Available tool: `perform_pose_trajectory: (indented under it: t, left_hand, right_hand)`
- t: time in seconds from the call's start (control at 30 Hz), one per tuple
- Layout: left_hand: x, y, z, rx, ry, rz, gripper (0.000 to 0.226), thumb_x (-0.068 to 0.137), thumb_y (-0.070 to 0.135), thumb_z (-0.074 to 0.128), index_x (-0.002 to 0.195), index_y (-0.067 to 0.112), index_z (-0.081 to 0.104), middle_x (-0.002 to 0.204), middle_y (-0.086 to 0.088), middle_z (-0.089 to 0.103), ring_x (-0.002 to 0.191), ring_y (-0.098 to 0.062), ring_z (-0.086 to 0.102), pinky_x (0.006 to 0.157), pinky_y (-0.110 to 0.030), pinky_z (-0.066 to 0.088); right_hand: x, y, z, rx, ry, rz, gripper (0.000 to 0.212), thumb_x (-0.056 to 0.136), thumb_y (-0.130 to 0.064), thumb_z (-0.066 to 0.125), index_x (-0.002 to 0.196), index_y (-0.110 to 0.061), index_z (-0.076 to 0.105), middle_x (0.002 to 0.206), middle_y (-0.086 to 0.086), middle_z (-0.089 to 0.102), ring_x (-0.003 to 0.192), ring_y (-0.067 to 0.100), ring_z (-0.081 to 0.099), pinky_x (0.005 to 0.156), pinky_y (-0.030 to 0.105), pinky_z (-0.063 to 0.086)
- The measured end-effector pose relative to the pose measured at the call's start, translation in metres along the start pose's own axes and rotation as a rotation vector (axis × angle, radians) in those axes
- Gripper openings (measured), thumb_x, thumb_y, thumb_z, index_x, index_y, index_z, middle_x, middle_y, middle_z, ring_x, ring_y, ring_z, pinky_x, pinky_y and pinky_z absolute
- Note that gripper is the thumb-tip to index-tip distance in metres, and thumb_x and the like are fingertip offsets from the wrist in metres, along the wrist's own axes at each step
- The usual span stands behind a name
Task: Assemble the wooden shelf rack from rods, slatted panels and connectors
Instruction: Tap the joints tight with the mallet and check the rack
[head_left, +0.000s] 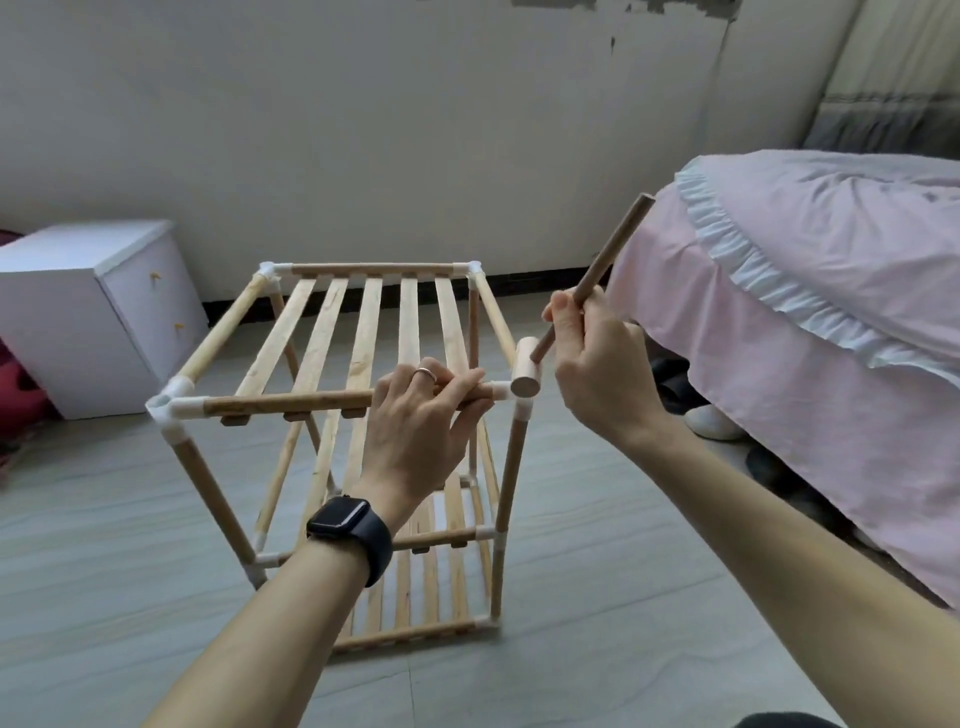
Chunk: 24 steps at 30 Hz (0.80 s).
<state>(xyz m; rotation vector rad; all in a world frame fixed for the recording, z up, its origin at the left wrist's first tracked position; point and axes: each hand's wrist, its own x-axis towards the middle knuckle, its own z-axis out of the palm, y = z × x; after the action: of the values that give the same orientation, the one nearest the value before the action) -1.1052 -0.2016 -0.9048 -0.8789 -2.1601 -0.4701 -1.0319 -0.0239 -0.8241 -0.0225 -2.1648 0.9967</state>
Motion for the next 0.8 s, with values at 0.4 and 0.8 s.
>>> perform_pose_trajectory:
  t: [0.4, 0.8]
  left_hand:
    - [-0.07, -0.109, -0.073, 0.166, 0.155, -0.509, 0.078, 0.088, 0.06, 0.054, 0.15, 0.016, 0.036, 0.156, -0.019, 0.025, 0.138, -0.04, 0.031, 0.109, -0.054, 0.031]
    - [-0.083, -0.088, -0.07, -0.332, 0.01, -0.816, 0.07, 0.089, 0.071, 0.045, 0.143, 0.029, 0.029, 0.072, 0.009, 0.053, 0.051, -0.007, 0.052, 0.041, -0.025, 0.044]
  right_hand:
    - [-0.037, -0.016, 0.018, 0.774, -0.361, 0.207, 0.049, 0.09, -0.018, 0.03, 0.128, -0.016, 0.06, 0.118, 0.019, 0.065, 0.071, 0.032, 0.073, 0.057, 0.033, 0.06]
    - [-0.052, -0.025, 0.061, 0.396, -0.451, 0.071, 0.041, 0.106, -0.013, 0.049, 0.138, -0.039, 0.046, 0.093, 0.0, 0.069, 0.054, 0.013, 0.057, 0.05, 0.028, 0.05]
